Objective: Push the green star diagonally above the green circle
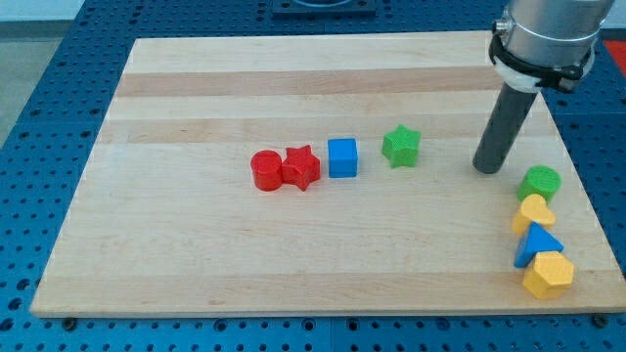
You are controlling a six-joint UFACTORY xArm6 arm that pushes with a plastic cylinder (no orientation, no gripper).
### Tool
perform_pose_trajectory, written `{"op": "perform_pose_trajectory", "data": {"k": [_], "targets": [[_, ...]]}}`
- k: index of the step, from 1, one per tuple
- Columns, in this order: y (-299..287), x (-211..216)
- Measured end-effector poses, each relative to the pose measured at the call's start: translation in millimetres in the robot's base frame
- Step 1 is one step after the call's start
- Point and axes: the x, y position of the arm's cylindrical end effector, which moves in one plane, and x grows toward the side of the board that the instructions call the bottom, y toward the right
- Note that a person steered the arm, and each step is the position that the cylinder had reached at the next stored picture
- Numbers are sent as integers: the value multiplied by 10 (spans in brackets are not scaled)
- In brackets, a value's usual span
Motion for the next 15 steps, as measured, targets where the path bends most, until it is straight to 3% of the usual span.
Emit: {"op": "perform_pose_trajectory", "data": {"k": [7,10,15], "targets": [[-471,0],[-1123,211],[-1491,-392]]}}
